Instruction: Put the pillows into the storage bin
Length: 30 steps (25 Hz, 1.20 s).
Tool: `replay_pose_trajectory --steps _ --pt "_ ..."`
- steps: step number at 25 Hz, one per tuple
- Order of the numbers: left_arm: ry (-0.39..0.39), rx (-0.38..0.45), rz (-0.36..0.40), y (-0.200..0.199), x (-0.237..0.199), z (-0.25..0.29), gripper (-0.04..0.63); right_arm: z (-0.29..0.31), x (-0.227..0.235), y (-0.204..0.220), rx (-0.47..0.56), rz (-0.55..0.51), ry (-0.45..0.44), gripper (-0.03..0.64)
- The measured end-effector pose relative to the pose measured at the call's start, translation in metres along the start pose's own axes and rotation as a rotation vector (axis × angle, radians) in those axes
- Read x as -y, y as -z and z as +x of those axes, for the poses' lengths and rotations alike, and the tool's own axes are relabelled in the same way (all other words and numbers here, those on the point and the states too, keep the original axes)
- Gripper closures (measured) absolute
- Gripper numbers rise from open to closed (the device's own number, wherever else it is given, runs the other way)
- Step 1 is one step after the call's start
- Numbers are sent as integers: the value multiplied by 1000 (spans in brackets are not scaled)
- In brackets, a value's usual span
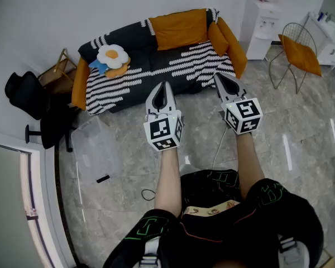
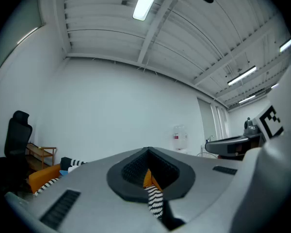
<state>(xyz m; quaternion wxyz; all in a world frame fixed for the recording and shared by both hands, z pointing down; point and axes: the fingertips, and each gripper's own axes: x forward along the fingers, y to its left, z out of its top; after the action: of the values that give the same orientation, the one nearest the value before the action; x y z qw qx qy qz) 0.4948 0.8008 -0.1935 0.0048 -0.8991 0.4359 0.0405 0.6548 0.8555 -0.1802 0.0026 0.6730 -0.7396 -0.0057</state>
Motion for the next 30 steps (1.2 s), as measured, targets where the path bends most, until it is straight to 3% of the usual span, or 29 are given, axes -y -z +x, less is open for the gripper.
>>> replay_pose_trajectory --steps 6,10,14,17,30 --pt "-28 -25 -2 11 -6 5 600 4 3 3 3 -4 -7 614" --pt "-33 -24 -7 15 -7 4 600 7 7 13 -24 62 -7 614" --pt "-84 -14 24 11 -16 2 600 11 7 12 -25 71 -24 614" --pt "-118 -12 48 8 -28 -1 600 19 1 7 -10 71 -52 614" --pt "-262 -26 14 16 -108 -14 588 84 -58 9 4 64 -233 610"
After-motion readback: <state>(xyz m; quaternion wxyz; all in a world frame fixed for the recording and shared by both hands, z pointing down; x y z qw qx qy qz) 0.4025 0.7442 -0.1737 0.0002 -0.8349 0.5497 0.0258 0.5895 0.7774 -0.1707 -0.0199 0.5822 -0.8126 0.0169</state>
